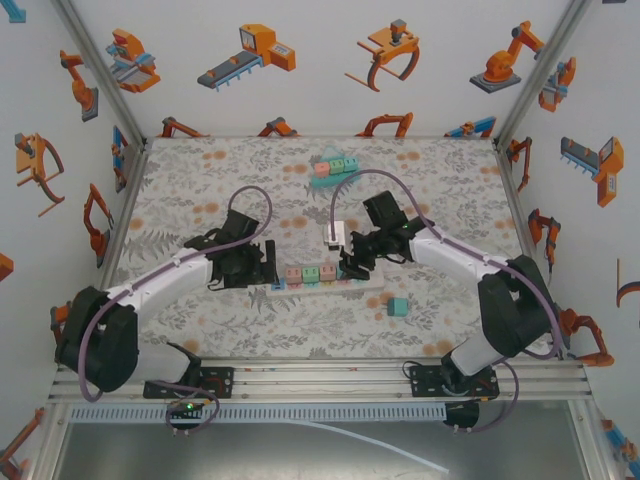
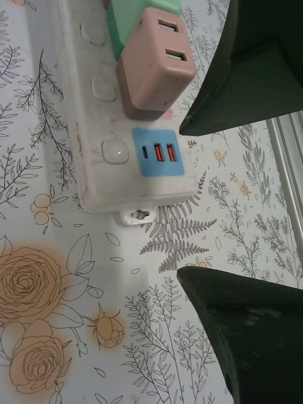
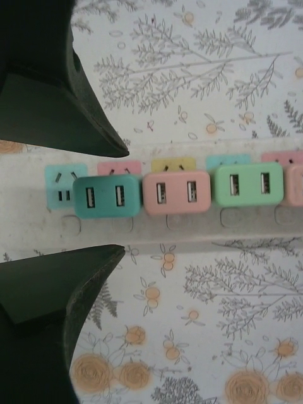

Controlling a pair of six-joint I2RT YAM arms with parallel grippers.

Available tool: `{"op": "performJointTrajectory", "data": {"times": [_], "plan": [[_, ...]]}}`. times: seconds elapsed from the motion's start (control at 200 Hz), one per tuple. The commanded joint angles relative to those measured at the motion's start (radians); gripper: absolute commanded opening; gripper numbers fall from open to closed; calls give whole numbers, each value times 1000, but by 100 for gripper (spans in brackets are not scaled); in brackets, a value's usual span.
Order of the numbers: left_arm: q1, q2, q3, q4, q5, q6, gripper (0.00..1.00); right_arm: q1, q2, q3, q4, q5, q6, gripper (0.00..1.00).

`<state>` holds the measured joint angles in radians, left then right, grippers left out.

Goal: Pull the plug off the socket

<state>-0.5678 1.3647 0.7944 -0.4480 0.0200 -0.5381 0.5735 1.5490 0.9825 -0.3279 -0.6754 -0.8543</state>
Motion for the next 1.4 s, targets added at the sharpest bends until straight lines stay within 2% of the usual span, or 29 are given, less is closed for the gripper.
{"op": "performJointTrajectory", "data": {"times": [0.0, 0.24, 0.651, 0.861, 1.106, 1.392], "plan": [[4, 47, -7, 27, 23, 15, 75, 10, 19, -14, 69, 66, -4, 52], [0, 89, -16, 36, 14, 18, 71, 27, 46, -27, 69, 51, -9, 43], [-10, 143, -47, 6, -17, 22, 70, 39, 84, -15, 61, 42, -11, 31], [-16, 159, -58, 12, -28, 10, 70, 38, 78, 3, 70, -63, 43, 23], [-21, 204, -33, -89, -143, -12, 70, 39, 63, 43, 45, -103, 105, 17], [-24, 212, -24, -94, -158, -12, 71, 39, 30, 43, 32, -90, 107, 9]]}}
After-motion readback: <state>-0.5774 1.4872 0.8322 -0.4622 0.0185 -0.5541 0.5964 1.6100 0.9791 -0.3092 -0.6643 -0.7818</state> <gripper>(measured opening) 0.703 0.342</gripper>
